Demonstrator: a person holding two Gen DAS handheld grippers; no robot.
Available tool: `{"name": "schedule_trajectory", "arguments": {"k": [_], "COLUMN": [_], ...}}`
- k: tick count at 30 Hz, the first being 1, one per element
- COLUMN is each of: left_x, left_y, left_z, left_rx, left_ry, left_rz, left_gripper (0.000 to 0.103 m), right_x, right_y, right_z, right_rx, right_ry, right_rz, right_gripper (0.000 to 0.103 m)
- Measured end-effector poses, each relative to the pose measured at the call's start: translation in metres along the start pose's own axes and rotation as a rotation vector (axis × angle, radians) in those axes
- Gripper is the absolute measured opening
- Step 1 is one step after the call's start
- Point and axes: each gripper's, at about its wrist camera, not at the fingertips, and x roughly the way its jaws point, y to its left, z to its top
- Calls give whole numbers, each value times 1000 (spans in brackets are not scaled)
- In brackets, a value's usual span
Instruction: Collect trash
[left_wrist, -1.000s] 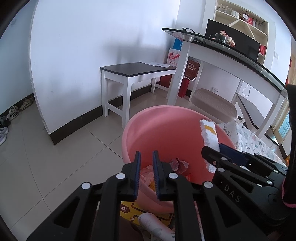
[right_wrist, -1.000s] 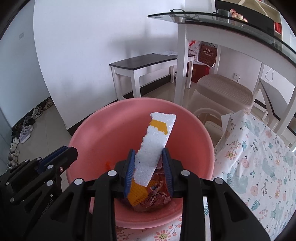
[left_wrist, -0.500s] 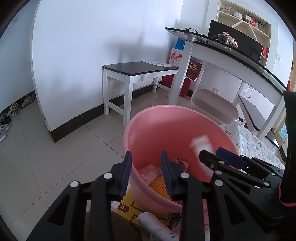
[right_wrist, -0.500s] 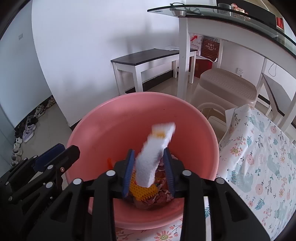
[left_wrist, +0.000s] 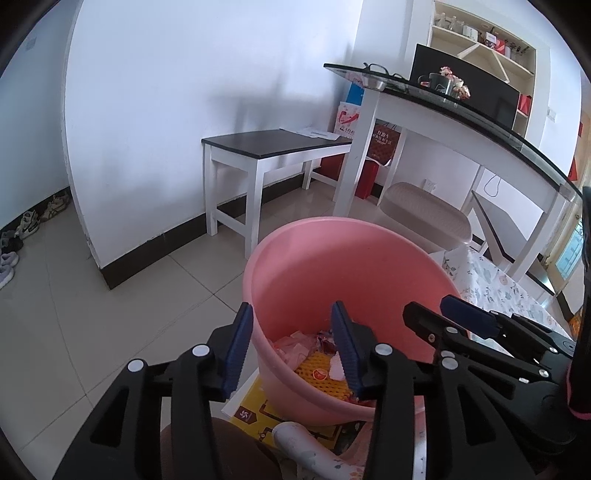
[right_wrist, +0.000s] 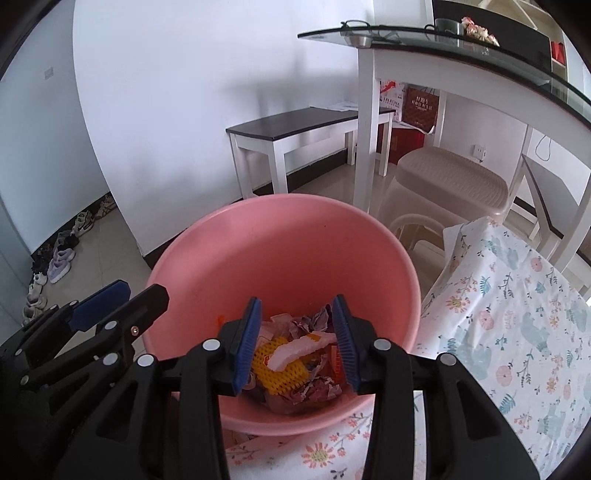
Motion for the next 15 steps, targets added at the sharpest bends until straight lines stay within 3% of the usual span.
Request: {"name": "schedule_trajectory", "arguments": {"k": [15], "left_x": [-37], "left_y": [-7], "left_z": [2], "left_rx": [21], "left_ry": [-45], "left_rz": [-38], "left_gripper": [55], "right_x": [-61], "right_y": [-2], "right_z": [-12], "right_rx": [-34], "right_ry": [-102], "right_rz": [-35], "right_gripper": [41]}}
